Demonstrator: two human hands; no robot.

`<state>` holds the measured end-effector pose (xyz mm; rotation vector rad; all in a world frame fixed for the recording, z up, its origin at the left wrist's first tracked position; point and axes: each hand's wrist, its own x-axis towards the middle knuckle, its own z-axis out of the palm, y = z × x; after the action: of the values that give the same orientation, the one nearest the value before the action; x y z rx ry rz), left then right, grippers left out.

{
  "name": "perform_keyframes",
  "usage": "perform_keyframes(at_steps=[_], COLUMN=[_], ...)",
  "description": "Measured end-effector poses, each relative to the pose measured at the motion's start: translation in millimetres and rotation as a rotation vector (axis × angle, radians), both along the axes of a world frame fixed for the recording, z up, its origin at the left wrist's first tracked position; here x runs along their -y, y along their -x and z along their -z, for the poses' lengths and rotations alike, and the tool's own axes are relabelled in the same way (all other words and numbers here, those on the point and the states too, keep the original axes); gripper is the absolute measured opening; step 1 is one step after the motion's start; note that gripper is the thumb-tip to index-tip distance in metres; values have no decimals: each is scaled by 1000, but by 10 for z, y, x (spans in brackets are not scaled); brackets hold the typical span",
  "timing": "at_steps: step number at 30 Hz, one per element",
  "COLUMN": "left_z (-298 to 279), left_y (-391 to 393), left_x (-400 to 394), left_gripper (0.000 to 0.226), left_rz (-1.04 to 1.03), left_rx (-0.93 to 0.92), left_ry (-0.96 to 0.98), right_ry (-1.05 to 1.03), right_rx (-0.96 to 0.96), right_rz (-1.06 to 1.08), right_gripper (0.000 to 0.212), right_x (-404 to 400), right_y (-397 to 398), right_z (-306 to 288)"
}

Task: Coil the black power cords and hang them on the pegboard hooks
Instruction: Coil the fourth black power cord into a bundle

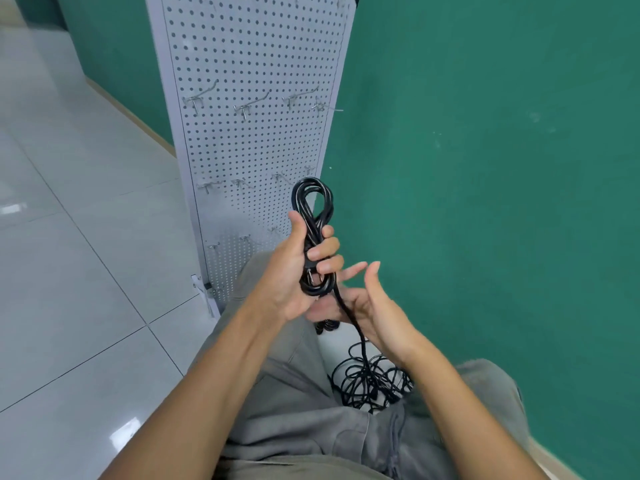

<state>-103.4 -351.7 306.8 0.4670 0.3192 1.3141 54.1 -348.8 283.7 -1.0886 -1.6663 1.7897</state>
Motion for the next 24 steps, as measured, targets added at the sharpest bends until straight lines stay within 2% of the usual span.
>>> perform_keyframes(at_steps=[1,3,9,12,15,19,21,24], left_z=[-6,-28,-18,29,96,121,115,145], left_y=[59,158,350,360,346,209,91,-92], left_x=[-16,-41,-111,-124,-139,-115,-85,-37], left_gripper=[54,54,51,48,46,45,45,48], left_rz=[-48,-147,-482,-614,-686,-651,-597,-543], left_rx=[3,7,-66,-178,-295,-375,-450,-684], left_ry=[6,32,131,181,205,188,158,86], right_ry=[-23,-68,-293,-482,-560,-675,-708,-685], right_rx=[66,146,295,384,397,488,471,398], right_rz=[-23,-29,-47,-30,-85,-213,-229,-176], right_gripper=[103,99,32,29,23,30,32,24], right_x=[11,15,91,146,239,292,277,192], right_y=[0,-32,-126,-135,-119,-62,-36,-19], right_z=[78,195,222,42,-267,-616,-760,-907])
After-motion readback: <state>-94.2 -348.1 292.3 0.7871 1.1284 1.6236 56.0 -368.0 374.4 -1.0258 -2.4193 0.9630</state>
